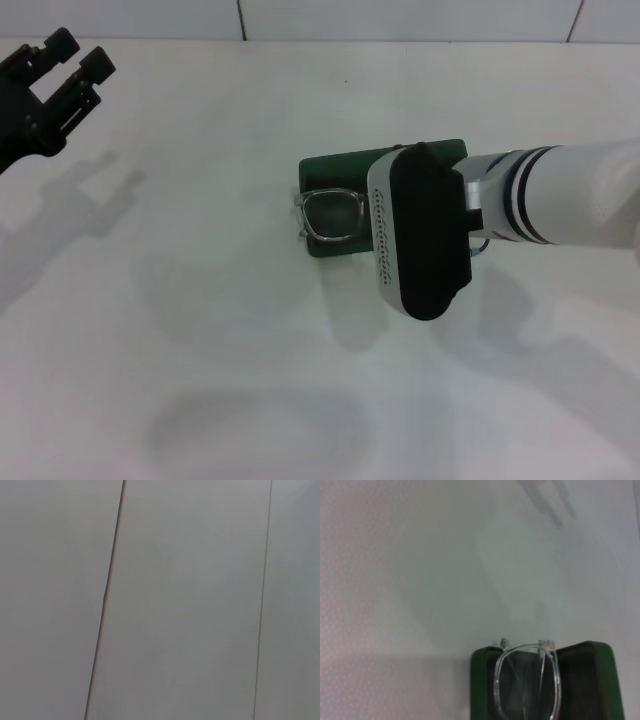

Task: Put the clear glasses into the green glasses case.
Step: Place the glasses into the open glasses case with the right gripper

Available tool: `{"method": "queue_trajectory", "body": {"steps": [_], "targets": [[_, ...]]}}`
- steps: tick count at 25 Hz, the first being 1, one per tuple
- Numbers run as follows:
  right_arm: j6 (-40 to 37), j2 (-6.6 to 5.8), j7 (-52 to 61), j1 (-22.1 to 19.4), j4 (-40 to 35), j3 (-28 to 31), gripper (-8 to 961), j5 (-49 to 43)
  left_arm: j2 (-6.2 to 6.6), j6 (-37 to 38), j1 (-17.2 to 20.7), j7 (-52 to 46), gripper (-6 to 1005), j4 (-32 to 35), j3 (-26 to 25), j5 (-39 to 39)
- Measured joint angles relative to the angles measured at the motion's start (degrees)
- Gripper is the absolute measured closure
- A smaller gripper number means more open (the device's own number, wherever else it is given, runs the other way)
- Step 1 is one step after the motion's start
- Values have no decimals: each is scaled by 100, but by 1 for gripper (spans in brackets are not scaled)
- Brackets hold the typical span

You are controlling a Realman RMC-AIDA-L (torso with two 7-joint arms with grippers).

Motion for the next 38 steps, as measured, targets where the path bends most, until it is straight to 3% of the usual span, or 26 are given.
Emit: {"method": "queue_trajectory", "body": {"steps": [5,15,21,29,38], "targets": [[72,0,2,-28,13,-9,602,32,-3,0,-4,0,485,0,0,0],[953,1,-48,44,241,-357,606,1119,-13,-58,-11,0,485,-7,0,0],[1453,0,-50,469,825,-524,606,1912,-17,-61,-29,0,485,-9,9,0],[1383,0,-7,1254,1728,-561,607,2737,-29,-61,-55,0,485,-9,8,74],[1095,0,-2,1363,1907,-484,607,2784,-31,-61,-74,0,485,-10,8,115]]}}
